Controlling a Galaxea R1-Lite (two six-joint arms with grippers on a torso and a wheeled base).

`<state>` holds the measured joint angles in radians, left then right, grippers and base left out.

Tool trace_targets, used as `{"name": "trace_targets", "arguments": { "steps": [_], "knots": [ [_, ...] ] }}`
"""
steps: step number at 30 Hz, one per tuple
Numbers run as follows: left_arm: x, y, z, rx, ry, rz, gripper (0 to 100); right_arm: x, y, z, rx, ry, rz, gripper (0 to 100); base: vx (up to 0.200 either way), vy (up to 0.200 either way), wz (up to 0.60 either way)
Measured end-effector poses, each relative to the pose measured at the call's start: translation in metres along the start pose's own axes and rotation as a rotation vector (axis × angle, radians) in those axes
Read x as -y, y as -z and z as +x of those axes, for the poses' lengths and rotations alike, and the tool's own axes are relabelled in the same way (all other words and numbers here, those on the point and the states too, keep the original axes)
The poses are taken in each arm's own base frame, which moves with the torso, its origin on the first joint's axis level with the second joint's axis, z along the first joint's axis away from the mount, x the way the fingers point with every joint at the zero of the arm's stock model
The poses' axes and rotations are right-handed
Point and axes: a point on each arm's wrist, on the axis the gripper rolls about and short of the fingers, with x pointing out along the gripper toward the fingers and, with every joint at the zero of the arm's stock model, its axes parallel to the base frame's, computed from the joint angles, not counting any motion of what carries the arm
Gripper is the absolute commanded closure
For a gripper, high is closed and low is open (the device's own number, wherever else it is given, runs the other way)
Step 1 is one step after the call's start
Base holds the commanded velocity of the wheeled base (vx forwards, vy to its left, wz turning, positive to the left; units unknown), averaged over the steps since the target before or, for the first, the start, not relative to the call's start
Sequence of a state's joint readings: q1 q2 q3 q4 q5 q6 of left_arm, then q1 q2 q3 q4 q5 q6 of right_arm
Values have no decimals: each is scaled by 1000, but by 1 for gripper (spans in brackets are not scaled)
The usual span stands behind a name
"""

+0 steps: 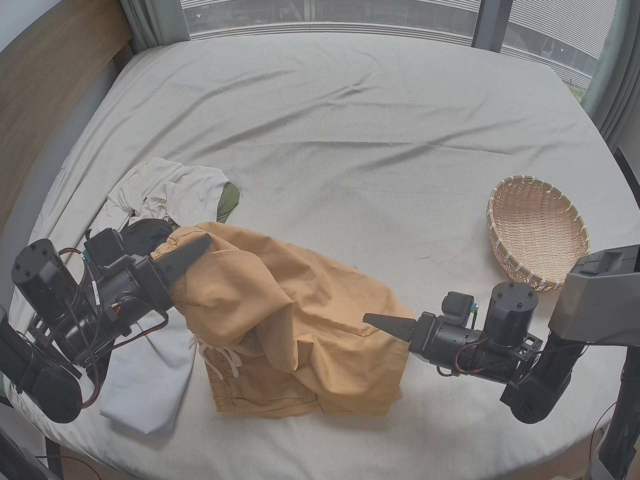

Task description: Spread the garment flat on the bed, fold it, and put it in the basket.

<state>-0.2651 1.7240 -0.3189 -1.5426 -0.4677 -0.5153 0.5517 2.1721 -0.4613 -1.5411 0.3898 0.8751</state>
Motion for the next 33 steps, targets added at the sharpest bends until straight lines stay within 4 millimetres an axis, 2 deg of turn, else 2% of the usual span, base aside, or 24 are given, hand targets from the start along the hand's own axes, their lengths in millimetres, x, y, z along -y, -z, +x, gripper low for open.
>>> {"name": "trace_targets", "arguments": {
  "steps": [8,14,19,24,29,33],
  "knots": [
    [5,-5,-2,17,17,4,100,1,2,-4,-6,15,-16,100,0,0,0],
    [13,-12,-2,32,65,20,100,-16,-7,-21,31,-13,-34,100,0,0,0],
    [22,-20,-2,39,138,41,100,-42,-23,-51,108,-63,-73,100,0,0,0],
    [29,-30,1,66,193,49,100,-65,-39,-89,212,-105,-115,100,0,0,0],
    [36,-39,5,90,232,34,100,-75,-52,-130,310,-95,-144,100,0,0,0],
    [37,-41,4,93,238,30,100,-76,-58,-150,335,-97,-163,100,0,0,0]
  ]
}}
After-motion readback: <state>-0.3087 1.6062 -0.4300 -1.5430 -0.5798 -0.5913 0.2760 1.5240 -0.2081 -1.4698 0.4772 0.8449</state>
